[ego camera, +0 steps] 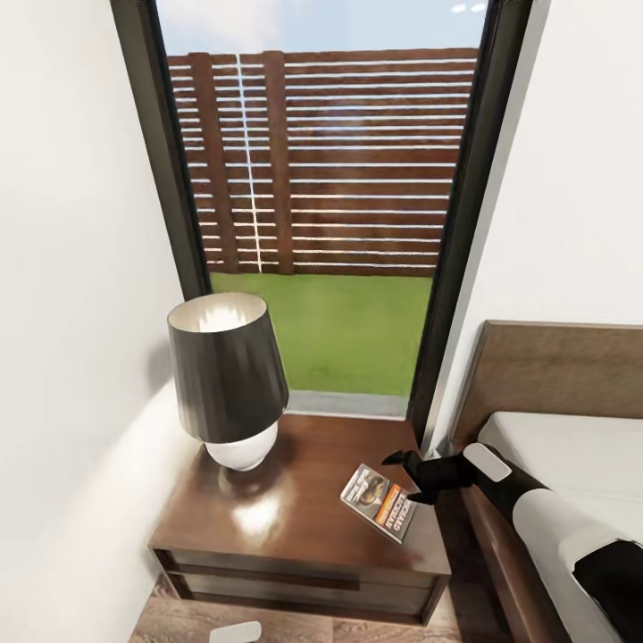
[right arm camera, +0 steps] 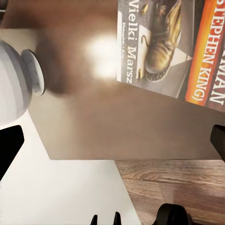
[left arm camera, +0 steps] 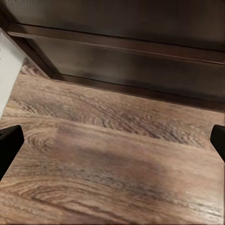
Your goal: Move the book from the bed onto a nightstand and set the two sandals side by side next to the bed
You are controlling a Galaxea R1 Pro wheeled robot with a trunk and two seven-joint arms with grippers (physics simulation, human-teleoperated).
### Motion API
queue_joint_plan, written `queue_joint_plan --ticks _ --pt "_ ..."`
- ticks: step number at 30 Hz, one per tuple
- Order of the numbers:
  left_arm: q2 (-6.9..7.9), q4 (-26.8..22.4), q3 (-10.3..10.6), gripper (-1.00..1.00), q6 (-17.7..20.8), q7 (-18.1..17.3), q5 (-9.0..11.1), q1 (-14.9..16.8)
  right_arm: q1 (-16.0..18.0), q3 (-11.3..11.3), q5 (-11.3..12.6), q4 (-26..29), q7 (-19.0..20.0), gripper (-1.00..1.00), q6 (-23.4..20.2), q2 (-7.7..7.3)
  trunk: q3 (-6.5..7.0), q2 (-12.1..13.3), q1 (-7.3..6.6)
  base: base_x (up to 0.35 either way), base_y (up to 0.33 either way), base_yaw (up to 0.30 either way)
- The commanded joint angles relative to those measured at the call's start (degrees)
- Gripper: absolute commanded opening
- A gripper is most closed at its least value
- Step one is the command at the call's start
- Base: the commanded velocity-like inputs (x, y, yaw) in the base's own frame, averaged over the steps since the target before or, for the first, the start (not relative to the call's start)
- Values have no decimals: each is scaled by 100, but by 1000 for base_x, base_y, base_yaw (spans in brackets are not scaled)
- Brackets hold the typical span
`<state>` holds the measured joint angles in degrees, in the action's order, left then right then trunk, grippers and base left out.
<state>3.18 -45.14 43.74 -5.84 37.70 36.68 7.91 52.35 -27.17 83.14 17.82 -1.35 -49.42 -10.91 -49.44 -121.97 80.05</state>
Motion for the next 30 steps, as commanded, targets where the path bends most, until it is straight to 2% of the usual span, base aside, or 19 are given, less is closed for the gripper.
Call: queue_joint_plan --ticks 1,11,21,30 --pt "7 -3 41 100 -49 36 72 9 3 -34 35 5 -14 100 -7 -6 13 39 -24 0 0 0" --pt "7 -3 21 100 -14 37 114 9 3 -34 35 6 -15 100 -6 -7 193 440 -243 0 0 -25" --pt "7 13 21 100 -12 36 120 9 3 -24 35 6 -12 100 -15 -7 372 841 -463 -15 0 -215" --pt "-27 218 29 100 -14 27 114 9 3 -25 35 8 -15 100 -15 -7 534 1202 -660 -284 0 -19"
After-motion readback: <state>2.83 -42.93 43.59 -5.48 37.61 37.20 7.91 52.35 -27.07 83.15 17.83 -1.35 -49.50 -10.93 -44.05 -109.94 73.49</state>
